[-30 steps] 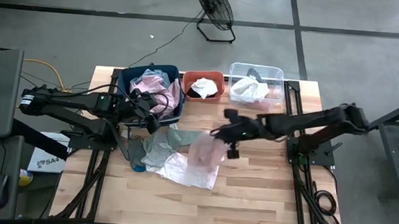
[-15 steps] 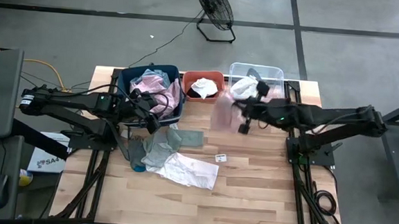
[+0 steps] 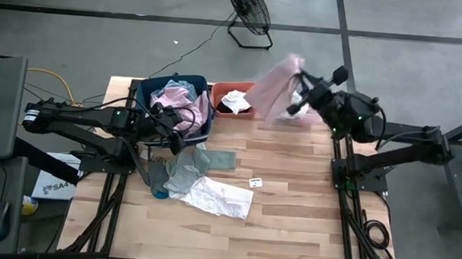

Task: Pick & Place Cloths
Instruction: Put the light pink underwear into the transparent bin

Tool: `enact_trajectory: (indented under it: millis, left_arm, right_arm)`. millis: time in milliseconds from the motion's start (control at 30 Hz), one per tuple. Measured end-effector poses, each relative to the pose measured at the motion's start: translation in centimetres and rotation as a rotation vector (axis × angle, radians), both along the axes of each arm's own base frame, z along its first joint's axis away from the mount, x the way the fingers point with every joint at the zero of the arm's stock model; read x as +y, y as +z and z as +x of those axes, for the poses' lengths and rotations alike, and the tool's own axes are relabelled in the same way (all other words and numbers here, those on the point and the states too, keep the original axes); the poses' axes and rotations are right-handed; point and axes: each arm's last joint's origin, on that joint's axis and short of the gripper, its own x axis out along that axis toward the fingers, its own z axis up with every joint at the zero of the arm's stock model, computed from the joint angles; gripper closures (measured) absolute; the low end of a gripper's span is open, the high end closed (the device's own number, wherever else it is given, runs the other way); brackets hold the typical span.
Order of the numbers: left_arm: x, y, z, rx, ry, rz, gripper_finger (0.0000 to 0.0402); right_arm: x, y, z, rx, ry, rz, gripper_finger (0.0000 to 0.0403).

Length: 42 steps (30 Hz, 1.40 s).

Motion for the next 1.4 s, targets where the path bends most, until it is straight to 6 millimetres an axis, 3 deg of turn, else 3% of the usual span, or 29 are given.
enact_trajectory:
  millis: [267, 433, 833, 1133, 1400]
  left_arm:
    - [0.0, 0.0, 0.0, 0.0, 0.0, 0.0, 0.0188]
    - [0.0, 0.0, 0.0, 0.001, 0.0, 0.0, 0.0188]
    - [0.0, 0.0, 0.0, 0.001, 0.0, 0.0, 0.0188]
    - [0.0, 0.0, 0.0, 0.001, -0.001, 0.0, 0.0188]
    - [0.0, 0.0, 0.0, 0.001, -0.001, 0.0, 0.0188]
  right_arm:
    - [-3.0, -0.3, -1.3, -0.046, -0.379, 0.092, 0.0398]
    - [-4.7, -1.3, -1.8, 0.005, -0.48, 0.128, 0.0398]
    - [-9.2, -5.0, -3.1, 0.056, -0.48, 0.378, 0.0398]
    - [-10.3, -9.0, -1.9, 0.15, -0.416, 0.672, 0.0398]
    - [-11.7, -11.6, -0.4, 0.21, -0.429, 0.784, 0.0398]
